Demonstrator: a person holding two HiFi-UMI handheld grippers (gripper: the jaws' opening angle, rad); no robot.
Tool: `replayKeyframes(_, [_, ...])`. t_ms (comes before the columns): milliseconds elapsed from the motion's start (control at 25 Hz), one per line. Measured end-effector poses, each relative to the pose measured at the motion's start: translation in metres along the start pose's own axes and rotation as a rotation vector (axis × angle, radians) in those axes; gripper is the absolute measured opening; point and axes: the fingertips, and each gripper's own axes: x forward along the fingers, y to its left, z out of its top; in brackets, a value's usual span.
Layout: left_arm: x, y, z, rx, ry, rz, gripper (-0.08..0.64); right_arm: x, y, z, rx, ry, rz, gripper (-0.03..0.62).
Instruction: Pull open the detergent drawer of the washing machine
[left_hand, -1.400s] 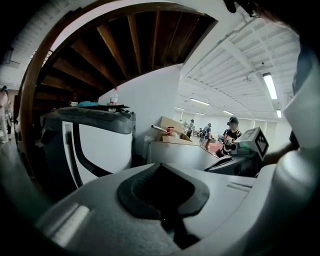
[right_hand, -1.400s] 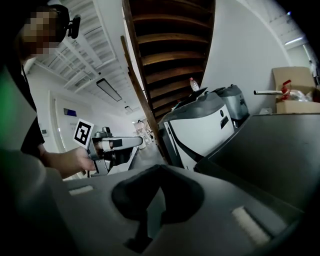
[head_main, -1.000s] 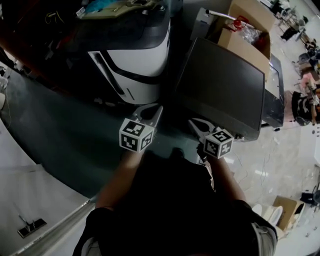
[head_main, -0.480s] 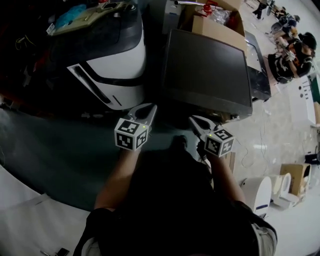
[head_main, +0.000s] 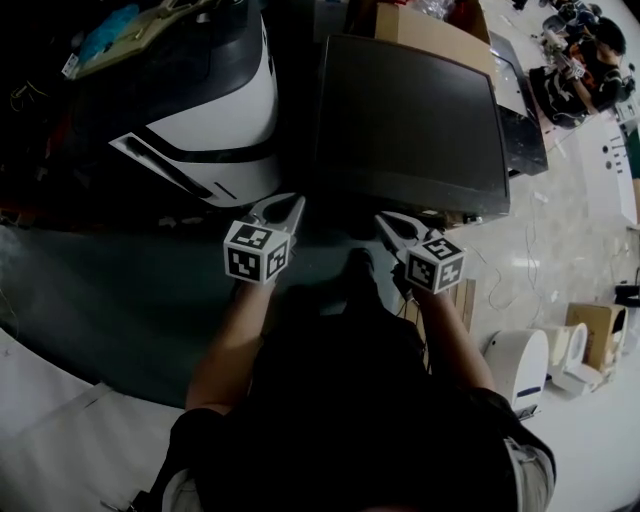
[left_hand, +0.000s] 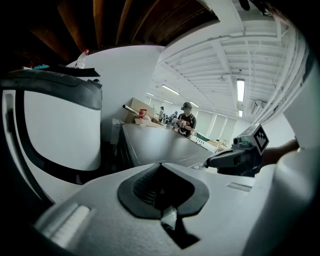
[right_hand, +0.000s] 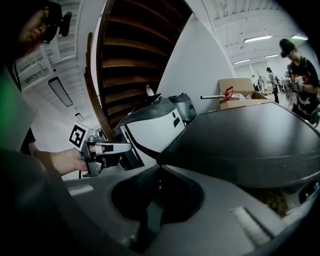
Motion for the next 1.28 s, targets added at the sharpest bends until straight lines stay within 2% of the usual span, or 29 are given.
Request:
replayKeyframes(480, [0.054, 0.007, -0.045, -0.046, 0.142, -0.014, 0.011, 0.004, -0.064, -0.039, 0.044, 0.095, -0.081, 0.003])
replayKeyframes(520, [0.059, 0.007, -0.049, -0.047, 0.154, -0.016, 0.011, 0.004, -0.068, -0.044, 0.050, 0.103, -0.085, 0.010])
replayKeyframes(560, [0.063, 0.008, -0.054, -0.049, 0.165, -0.017, 0.011, 0.005, -0.072, -0.048, 0.057, 0.111, -0.090, 0.054])
replayKeyframes(760, [0.078, 0.010, -0.076, -0.062, 0.209, -0.011, 0.012, 0.008, -0.091, -0.069, 0.093, 0.127, -0.123, 0.088])
replayKeyframes(1000, [0.087, 0.025, -0.090, -0.075, 0.236, 0.033, 0.014, 0.019, -0.107, -0.072, 0.071, 0.132, -0.166, 0.141])
replayKeyframes(1040, [0.089, 0.027, -0.091, -0.077, 0.239, 0.037, 0.019, 0.021, -0.107, -0.071, 0.078, 0.129, -0.167, 0.145])
replayKeyframes(1120, [0.092, 0.030, -0.092, -0.075, 0.247, 0.043, 0.102, 0.025, -0.105, -0.069, 0.096, 0.124, -0.161, 0.149])
replayKeyframes(1280, [0.099, 0.038, -0.092, -0.050, 0.259, 0.052, 0.134, 0.032, -0.107, -0.073, 0.061, 0.150, -0.150, 0.149])
